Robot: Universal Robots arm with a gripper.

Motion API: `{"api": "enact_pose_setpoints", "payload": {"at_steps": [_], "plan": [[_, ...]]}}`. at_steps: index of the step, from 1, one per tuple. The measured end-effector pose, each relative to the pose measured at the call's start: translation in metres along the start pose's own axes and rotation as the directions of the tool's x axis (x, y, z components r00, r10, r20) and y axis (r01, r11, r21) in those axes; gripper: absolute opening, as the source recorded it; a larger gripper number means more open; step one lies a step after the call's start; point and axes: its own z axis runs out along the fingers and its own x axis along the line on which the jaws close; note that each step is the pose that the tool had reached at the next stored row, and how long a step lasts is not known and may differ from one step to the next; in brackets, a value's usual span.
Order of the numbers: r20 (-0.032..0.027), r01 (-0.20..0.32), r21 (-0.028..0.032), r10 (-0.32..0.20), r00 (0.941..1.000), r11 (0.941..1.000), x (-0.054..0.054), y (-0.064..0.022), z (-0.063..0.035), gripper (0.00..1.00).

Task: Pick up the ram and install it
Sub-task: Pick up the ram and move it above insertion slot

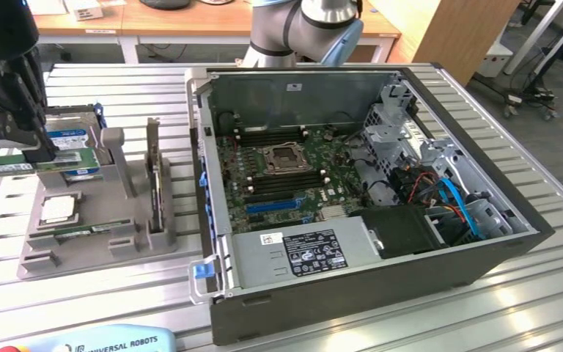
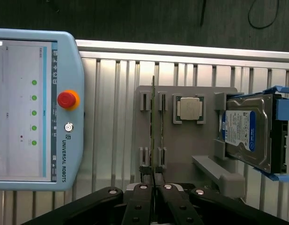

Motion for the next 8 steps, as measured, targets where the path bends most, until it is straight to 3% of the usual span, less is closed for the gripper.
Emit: {"api": "enact_pose_setpoints", "payload": {"at_steps": [5, 8], "plan": [[0.0, 0.0, 0.0, 0.0, 1.0, 1.0, 0.0, -0.0001, -0.0022, 0.12], [0.0, 0.0, 0.0001, 0.0, 1.0, 1.0, 0.0001, -0.0055, -0.0024, 0.12]]}}
